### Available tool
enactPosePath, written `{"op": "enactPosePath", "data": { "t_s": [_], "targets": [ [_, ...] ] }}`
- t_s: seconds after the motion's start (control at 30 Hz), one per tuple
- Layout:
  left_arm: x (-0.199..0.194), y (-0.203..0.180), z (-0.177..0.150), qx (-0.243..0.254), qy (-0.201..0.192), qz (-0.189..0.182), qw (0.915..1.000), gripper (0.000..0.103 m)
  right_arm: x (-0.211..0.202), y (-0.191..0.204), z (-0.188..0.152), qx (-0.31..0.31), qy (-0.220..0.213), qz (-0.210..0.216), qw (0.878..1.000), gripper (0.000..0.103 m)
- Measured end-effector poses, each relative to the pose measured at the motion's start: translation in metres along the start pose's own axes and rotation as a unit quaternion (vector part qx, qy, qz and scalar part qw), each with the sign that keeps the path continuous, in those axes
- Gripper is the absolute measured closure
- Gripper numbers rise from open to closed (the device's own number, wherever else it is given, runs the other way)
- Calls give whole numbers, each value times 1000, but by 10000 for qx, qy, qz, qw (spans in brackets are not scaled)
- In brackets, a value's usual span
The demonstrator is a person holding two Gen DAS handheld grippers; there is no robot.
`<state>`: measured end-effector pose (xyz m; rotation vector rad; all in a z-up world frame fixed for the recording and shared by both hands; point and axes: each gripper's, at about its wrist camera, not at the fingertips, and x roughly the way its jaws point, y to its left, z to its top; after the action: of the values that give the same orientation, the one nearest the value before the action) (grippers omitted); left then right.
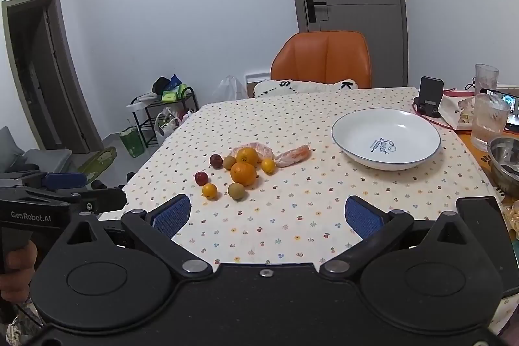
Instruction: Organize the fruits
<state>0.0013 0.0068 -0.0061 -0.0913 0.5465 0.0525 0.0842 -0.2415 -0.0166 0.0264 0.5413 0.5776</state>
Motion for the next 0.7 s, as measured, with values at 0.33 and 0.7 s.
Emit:
{"op": "enactPosePath", "data": {
  "t_s": [0.33, 0.7],
  "targets": [
    [3, -2, -2, 15, 26, -5, 10000, 0, 2, -4, -1, 65, 44, -1, 10000, 0],
    [2, -2, -1, -26, 25, -62, 10000, 0, 3, -4, 0, 41, 57, -32, 10000, 0]
  ]
}}
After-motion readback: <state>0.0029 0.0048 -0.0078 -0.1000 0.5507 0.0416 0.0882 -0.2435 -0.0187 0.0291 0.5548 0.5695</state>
